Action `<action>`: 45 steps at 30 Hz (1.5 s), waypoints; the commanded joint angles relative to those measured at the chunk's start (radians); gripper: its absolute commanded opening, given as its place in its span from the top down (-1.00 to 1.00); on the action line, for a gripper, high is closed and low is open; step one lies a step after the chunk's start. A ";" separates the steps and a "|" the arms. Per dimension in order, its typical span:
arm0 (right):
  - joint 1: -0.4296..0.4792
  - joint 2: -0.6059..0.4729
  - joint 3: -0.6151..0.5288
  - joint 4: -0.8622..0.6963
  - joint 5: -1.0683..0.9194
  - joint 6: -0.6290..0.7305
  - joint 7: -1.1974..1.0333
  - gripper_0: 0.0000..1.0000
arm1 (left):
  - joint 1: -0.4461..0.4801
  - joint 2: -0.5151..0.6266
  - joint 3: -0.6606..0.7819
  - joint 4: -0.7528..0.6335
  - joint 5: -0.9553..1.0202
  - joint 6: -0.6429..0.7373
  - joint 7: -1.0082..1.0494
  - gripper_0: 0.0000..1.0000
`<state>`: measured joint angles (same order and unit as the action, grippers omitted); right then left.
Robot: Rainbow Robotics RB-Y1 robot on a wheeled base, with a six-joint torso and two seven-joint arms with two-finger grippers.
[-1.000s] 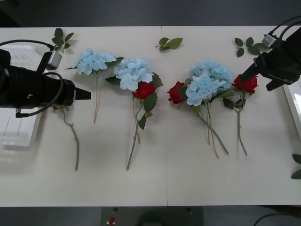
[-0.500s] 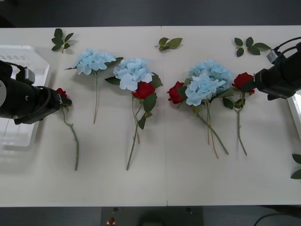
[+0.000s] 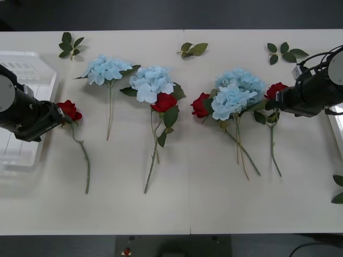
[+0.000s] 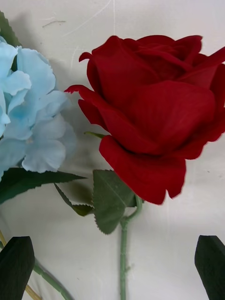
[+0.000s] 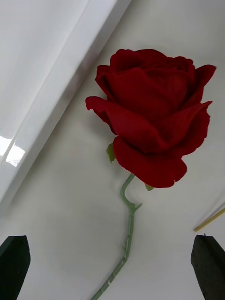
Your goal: Put the red flowers into the right box and the blue flowers into the left box
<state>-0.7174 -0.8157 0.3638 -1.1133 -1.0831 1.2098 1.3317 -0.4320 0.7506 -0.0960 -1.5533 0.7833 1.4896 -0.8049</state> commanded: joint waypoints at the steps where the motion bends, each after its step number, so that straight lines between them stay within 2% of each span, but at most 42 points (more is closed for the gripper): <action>1: -0.016 0.015 -0.011 0.020 0.017 -0.032 0.006 -1.00 | -0.063 -0.008 -0.042 0.055 -0.018 0.000 0.010 -1.00; 13: -0.016 0.041 -0.008 0.079 0.048 -0.087 0.023 -1.00 | -0.139 -0.025 -0.145 0.200 -0.036 -0.074 0.030 -1.00; 28: -0.016 0.073 0.024 0.119 0.069 -0.139 0.037 -1.00 | -0.143 -0.057 -0.165 0.205 -0.078 -0.086 0.069 -1.00; 38: -0.016 0.087 0.026 0.121 0.083 -0.145 0.037 -1.00 | -0.146 -0.071 -0.206 0.240 -0.105 -0.183 0.064 -1.00; 41: -0.016 0.090 0.027 0.128 0.085 -0.145 0.037 -0.90 | -0.148 -0.074 -0.214 0.249 -0.105 -0.197 0.062 -1.00; 45: -0.016 0.095 0.027 0.132 0.088 -0.148 0.037 -0.63 | -0.148 -0.077 -0.223 0.262 -0.105 -0.206 0.059 -1.00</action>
<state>-0.7174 -0.7354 0.4040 -0.9825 -1.0055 1.0651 1.3324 -0.5499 0.6834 -0.3293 -1.2922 0.6844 1.2946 -0.7616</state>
